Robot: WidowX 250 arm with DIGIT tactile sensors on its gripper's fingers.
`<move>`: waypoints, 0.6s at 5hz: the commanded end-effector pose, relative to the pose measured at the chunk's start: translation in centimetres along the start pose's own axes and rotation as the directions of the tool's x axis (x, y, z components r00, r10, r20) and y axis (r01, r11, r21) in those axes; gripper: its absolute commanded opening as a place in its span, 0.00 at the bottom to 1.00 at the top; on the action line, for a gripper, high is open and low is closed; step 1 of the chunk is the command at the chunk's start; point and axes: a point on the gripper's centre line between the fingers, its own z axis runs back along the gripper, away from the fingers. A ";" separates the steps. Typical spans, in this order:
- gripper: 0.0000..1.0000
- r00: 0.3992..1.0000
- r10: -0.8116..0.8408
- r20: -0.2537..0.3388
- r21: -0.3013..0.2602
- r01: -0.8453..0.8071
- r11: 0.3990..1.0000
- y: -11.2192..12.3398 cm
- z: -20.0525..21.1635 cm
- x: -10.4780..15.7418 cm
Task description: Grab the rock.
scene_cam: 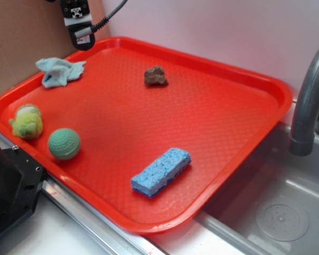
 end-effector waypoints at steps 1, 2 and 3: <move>1.00 0.990 -0.074 0.122 -0.009 0.075 0.997 2.6 -1.7 2.9; 1.00 0.972 -0.170 0.159 -0.034 0.177 0.984 3.1 -3.6 4.8; 1.00 0.946 -0.267 0.182 -0.029 0.277 0.961 3.3 -5.5 7.0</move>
